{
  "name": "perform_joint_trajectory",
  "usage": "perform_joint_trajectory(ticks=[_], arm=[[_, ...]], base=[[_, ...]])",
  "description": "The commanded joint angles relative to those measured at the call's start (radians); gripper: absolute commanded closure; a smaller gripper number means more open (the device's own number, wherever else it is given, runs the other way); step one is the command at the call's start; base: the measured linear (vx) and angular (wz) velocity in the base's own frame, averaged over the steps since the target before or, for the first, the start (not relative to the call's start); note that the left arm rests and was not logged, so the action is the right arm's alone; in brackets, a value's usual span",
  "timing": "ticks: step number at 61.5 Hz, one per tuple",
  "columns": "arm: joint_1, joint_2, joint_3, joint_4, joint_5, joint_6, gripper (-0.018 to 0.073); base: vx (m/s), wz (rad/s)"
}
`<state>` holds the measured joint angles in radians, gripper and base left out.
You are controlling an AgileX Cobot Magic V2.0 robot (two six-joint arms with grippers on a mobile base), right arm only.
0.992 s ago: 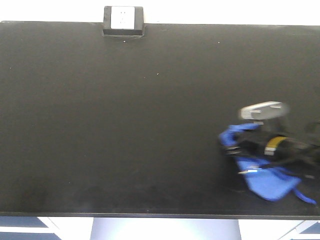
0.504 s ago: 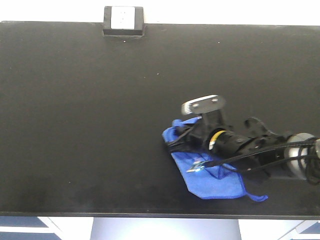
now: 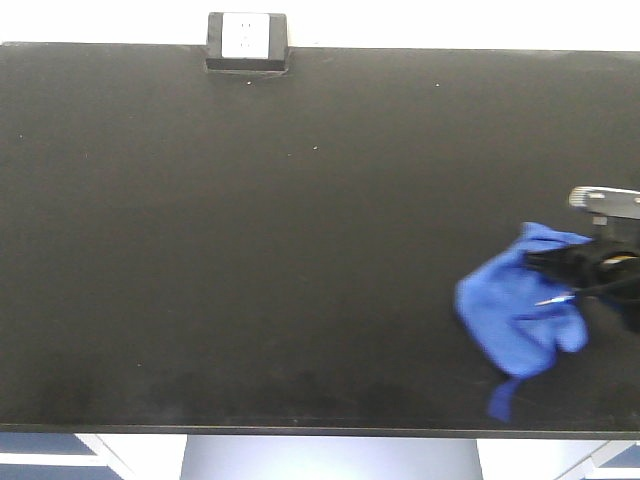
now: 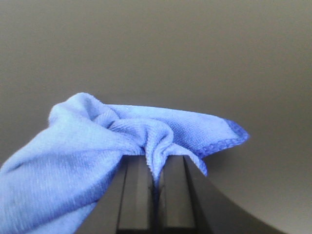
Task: Wipe right workspace with blue cloth
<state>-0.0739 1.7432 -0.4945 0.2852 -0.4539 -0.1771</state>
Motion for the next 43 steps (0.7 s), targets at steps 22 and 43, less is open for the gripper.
perform_joint_trajectory(ticks=[22,43], arm=[[0.285,-0.049,-0.01,-0.258,-0.062,0.201,0.0549],[0.593,-0.049,-0.022,-0.263,-0.093,0.214,0.0549]], base=[[0.0,0.0],[0.0,0.0]])
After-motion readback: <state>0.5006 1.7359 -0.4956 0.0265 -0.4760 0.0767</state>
